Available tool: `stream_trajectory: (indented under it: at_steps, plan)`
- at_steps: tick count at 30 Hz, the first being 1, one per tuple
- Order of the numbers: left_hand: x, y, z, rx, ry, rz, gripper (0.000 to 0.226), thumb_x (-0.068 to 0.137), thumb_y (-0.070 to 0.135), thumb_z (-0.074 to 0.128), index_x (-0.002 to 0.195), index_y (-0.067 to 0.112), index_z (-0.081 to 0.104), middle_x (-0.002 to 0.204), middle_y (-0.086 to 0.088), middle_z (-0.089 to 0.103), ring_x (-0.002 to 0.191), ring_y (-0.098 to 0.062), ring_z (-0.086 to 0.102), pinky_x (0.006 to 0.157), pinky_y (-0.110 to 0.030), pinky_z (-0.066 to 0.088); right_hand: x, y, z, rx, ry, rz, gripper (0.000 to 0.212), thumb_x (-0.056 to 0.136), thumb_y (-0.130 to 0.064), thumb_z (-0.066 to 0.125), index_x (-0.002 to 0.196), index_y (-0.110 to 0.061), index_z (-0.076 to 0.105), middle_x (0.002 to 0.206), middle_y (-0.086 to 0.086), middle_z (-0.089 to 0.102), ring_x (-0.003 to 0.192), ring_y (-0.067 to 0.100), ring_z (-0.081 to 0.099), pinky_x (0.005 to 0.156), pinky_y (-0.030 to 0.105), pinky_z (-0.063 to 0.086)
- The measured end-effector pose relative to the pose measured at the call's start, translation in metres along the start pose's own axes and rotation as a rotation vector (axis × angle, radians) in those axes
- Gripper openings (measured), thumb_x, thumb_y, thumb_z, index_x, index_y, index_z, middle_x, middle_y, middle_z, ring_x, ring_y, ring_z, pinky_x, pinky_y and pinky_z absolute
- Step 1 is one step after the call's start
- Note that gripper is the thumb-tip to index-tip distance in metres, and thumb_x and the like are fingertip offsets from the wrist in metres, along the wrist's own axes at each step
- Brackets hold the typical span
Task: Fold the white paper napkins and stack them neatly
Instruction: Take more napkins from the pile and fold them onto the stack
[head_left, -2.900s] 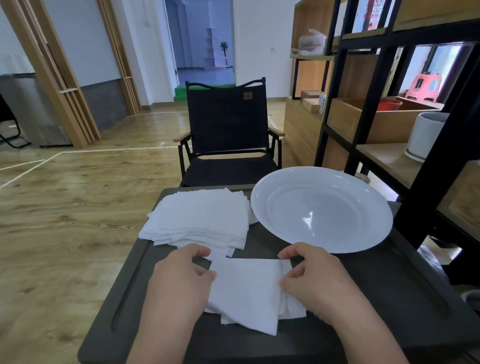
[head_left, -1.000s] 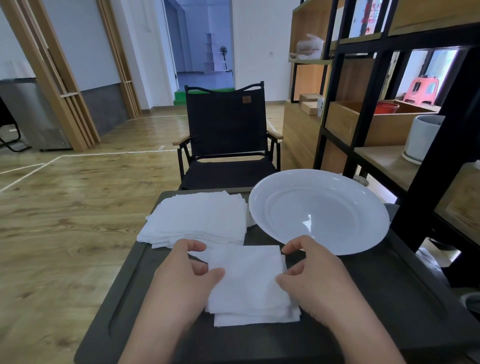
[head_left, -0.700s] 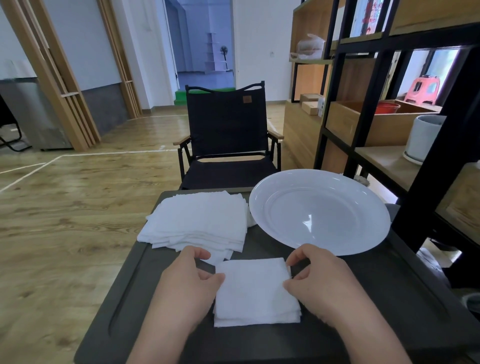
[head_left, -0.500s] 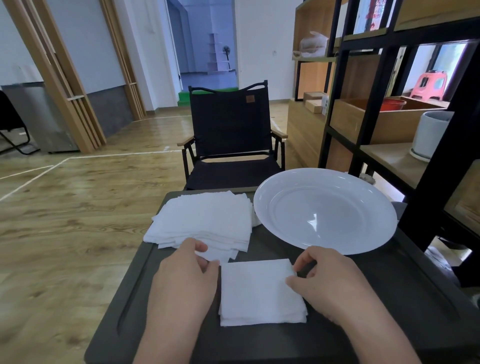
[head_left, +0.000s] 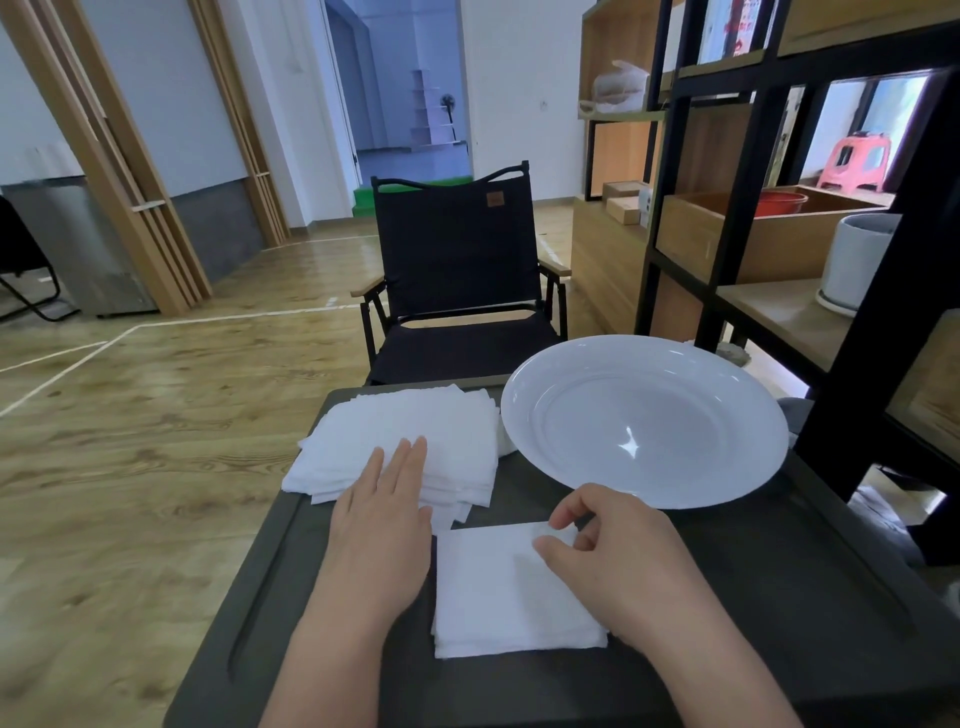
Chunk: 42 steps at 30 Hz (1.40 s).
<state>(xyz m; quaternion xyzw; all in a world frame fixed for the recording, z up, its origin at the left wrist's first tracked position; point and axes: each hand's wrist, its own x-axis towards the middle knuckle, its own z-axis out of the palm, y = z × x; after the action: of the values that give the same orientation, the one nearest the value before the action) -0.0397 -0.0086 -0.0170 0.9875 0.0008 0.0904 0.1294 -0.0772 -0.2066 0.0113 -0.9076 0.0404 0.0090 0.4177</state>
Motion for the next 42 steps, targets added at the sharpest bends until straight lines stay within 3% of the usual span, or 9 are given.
stream_trajectory:
  at_steps: [4,6,9,13,19,30,35,39,42]
  plan:
    - [0.002,-0.002,0.002,0.043,0.062,0.01,0.058,0.101,0.02,0.033,0.154,0.027,0.011,0.159,0.006,0.025,0.146,-0.015,0.024,0.115,-0.03,0.019,0.0,-0.001,0.001,-0.005,0.005,-0.019,0.01,0.085,-0.038,0.066,0.089,-0.034,0.058,0.074,-0.01,0.058,0.07,0.003,0.056,0.059,0.016,0.043]
    - [0.0,-0.001,0.0,0.015,0.146,-0.001,0.055,0.098,0.018,0.042,0.15,0.027,0.027,0.137,0.006,0.055,0.122,-0.017,0.052,0.101,-0.027,0.035,0.0,-0.001,0.0,-0.008,0.001,-0.022,0.01,0.085,-0.037,0.066,0.091,-0.034,0.058,0.074,-0.011,0.057,0.069,0.002,0.056,0.056,0.014,0.041]
    - [0.001,-0.003,-0.001,-0.095,0.238,-0.082,0.048,0.09,0.011,0.055,0.135,0.027,0.055,0.109,0.005,0.071,0.1,-0.021,0.063,0.085,-0.031,0.048,0.0,-0.001,0.0,0.0,0.002,-0.024,0.009,0.085,-0.037,0.065,0.091,-0.033,0.059,0.074,-0.009,0.057,0.069,0.003,0.056,0.056,0.015,0.041]
    - [0.002,-0.003,-0.003,-0.143,0.271,-0.124,0.038,0.084,0.009,0.064,0.118,0.023,0.069,0.111,0.004,0.073,0.105,-0.021,0.064,0.092,-0.035,0.048,0.0,-0.001,0.0,0.013,0.0,-0.021,0.009,0.085,-0.036,0.066,0.09,-0.033,0.059,0.073,-0.009,0.058,0.07,0.004,0.057,0.055,0.015,0.041]
    - [0.005,-0.002,-0.007,-0.159,0.328,-0.099,0.017,0.085,0.019,0.068,0.099,0.024,0.076,0.097,0.007,0.075,0.092,-0.018,0.066,0.082,-0.032,0.051,0.0,-0.003,0.0,0.021,-0.012,-0.02,0.009,0.086,-0.037,0.066,0.09,-0.034,0.059,0.075,-0.008,0.059,0.071,0.005,0.059,0.055,0.014,0.042]
    - [0.002,-0.005,-0.006,-0.263,0.338,-0.063,0.011,0.091,0.025,0.062,0.091,0.025,0.073,0.089,0.017,0.069,0.088,-0.011,0.062,0.073,-0.023,0.043,0.0,-0.003,-0.001,0.048,0.002,-0.027,0.009,0.085,-0.037,0.066,0.091,-0.033,0.06,0.074,-0.008,0.059,0.069,0.003,0.057,0.055,0.014,0.038]
    - [-0.013,0.023,-0.031,-0.814,0.464,-0.129,0.018,0.097,0.03,0.051,0.081,0.03,0.059,0.075,0.009,0.065,0.069,0.001,0.056,0.063,-0.011,0.04,-0.001,-0.008,-0.004,0.206,0.022,-0.103,0.028,0.084,-0.033,0.07,0.106,-0.04,0.054,0.095,-0.014,0.063,0.085,-0.001,0.06,0.069,0.012,0.045]
    - [-0.02,0.031,-0.048,-1.39,0.308,-0.393,0.022,0.096,0.033,0.054,0.082,0.029,0.07,0.089,0.004,0.074,0.086,-0.018,0.065,0.083,-0.037,0.049,-0.002,-0.019,-0.005,0.436,-0.066,-0.195,0.07,0.083,-0.034,0.073,0.126,-0.062,0.025,0.123,-0.03,0.048,0.116,-0.005,0.048,0.098,0.019,0.04]
    - [-0.023,0.031,-0.047,-1.368,0.222,-0.47,0.018,0.093,0.033,0.059,0.083,0.03,0.073,0.099,-0.001,0.075,0.1,-0.026,0.067,0.097,-0.049,0.049,-0.002,-0.02,-0.003,0.583,-0.099,-0.179,0.067,0.084,-0.036,0.072,0.121,-0.067,0.026,0.116,-0.02,0.065,0.111,-0.001,0.058,0.094,0.022,0.044]
